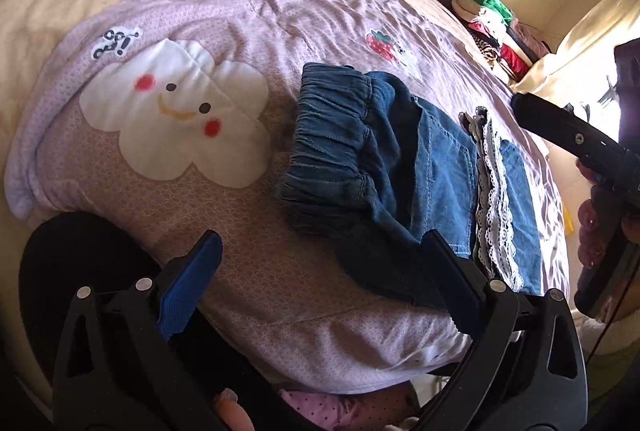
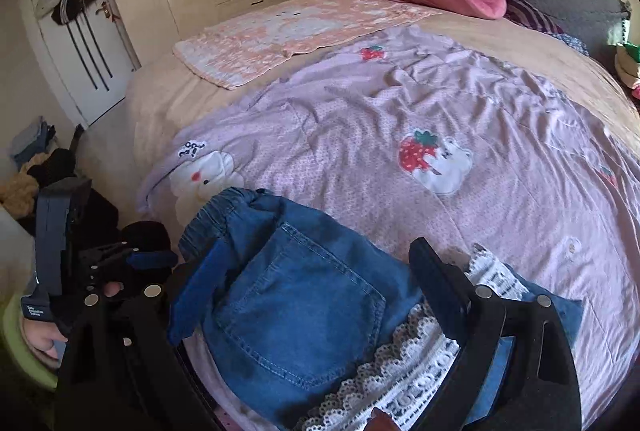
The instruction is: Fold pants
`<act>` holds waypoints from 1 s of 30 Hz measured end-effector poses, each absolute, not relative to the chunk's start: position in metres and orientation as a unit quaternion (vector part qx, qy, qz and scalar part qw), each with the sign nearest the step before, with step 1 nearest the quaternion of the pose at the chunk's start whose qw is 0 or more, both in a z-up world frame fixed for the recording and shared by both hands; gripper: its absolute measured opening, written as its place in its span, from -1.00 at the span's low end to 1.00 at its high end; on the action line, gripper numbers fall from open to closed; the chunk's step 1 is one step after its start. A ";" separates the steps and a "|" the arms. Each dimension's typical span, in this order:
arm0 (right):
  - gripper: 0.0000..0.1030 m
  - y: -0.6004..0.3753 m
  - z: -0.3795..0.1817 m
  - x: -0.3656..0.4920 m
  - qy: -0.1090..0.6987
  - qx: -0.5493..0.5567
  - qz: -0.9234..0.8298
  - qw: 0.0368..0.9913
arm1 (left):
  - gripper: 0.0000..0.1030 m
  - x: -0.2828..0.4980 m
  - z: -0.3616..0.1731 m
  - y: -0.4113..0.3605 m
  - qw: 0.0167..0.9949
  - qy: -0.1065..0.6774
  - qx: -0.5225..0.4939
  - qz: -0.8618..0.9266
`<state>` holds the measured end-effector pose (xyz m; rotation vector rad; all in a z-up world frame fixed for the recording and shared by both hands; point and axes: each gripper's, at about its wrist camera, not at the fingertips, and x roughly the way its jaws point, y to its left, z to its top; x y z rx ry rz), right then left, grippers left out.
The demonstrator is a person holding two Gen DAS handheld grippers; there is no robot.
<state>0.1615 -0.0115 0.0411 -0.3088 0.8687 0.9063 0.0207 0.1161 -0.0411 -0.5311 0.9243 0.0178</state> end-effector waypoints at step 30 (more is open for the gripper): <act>-0.32 0.046 -0.004 0.201 0.484 -0.090 0.572 0.656 | 0.81 0.045 -0.050 0.119 0.867 0.417 -0.272 -0.017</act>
